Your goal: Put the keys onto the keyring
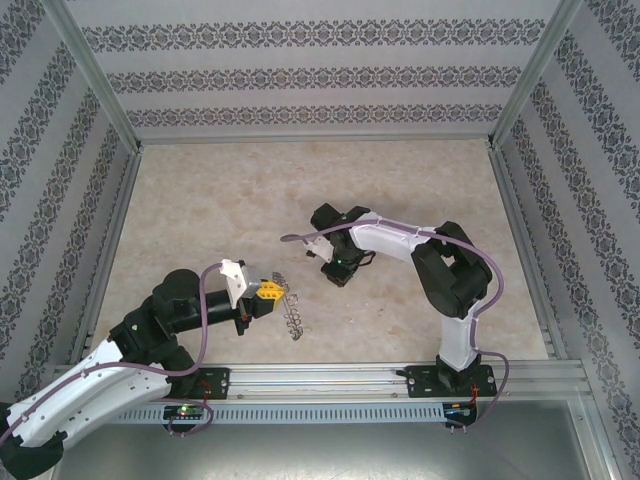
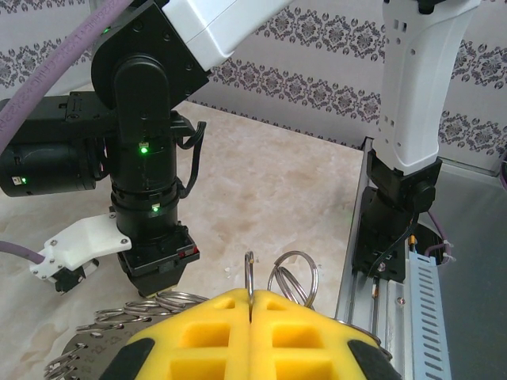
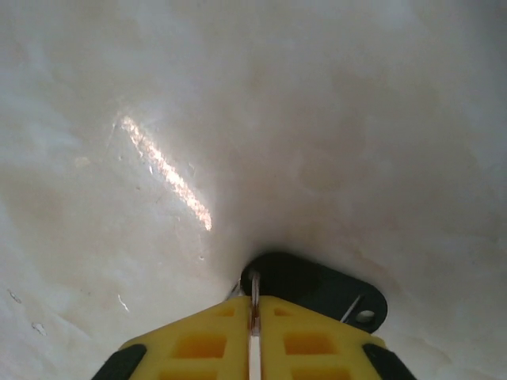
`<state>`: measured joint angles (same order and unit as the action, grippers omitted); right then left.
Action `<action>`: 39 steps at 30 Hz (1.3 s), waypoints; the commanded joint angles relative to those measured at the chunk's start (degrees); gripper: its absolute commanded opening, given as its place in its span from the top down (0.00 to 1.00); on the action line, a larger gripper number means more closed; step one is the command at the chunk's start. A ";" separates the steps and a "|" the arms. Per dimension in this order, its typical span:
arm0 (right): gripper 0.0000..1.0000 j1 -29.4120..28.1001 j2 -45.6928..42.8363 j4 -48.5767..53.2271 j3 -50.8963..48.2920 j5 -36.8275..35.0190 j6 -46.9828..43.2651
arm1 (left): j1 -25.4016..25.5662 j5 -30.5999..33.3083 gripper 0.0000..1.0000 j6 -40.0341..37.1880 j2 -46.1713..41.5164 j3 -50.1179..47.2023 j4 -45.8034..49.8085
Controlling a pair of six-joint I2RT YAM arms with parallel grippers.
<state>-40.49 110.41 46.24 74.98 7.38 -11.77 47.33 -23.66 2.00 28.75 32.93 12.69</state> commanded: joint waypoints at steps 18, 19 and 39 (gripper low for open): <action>0.76 0.94 2.93 6.32 7.94 1.04 -1.03 | 0.96 0.09 1.00 0.55 -0.80 0.56 -1.50; 0.76 0.98 3.28 6.88 8.31 1.14 -1.33 | 0.92 0.02 1.00 0.48 -0.72 0.48 -1.59; 0.93 0.95 7.16 10.33 10.74 1.06 -2.93 | 0.92 0.01 1.00 0.37 -0.89 0.40 -1.80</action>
<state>-39.86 116.86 54.98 84.68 8.03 -14.04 47.33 -23.68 1.98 28.75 32.91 12.69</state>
